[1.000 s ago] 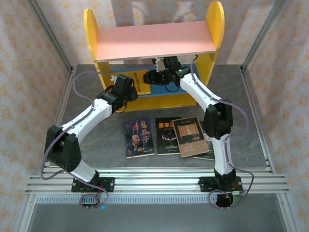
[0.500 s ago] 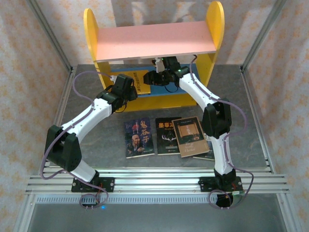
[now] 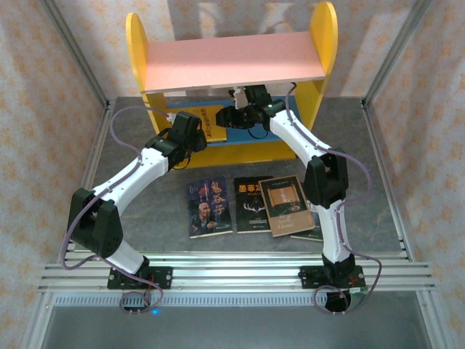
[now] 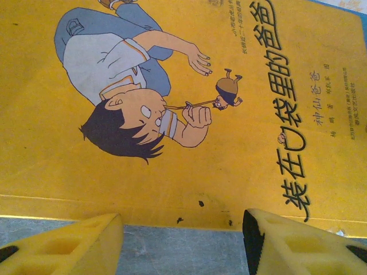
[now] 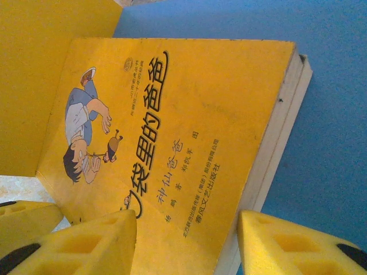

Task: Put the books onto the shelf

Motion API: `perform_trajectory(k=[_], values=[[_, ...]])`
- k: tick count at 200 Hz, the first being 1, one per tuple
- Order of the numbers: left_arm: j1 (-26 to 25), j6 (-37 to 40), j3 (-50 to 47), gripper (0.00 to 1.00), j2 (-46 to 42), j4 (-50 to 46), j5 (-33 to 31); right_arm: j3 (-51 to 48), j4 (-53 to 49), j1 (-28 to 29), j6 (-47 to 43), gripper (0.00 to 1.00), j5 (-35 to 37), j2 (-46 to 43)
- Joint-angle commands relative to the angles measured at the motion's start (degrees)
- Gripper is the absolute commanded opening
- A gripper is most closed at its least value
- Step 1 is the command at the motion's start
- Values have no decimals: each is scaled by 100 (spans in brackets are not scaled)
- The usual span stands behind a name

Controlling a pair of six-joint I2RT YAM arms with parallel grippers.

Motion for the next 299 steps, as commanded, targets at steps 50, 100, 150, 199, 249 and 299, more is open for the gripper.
perform_trajectory(k=[50, 100, 150, 199, 249, 299], values=[[79, 37, -168, 58, -570, -41, -41, 193, 143, 51, 16, 52, -95, -18], [87, -202, -556, 58, -1194, -368, -102, -167, 197, -131, 90, 56, 87, -370], [73, -645, -1769, 58, -2323, -645, 36, -1791, 429, -163, -64, 58, 372, -1558], [-308, -1246, -3314, 58, -3733, -616, 131, -4378, 1182, 77, 425, 58, 1060, -3212], [-895, -1817, -4347, 58, -4157, -499, 79, -6189, 1924, 1182, 1255, 57, 2039, -3915], [-1028, -1858, -4919, 59, -4021, 252, 425, -6504, 2214, 1905, 1552, 53, 2631, -3495]])
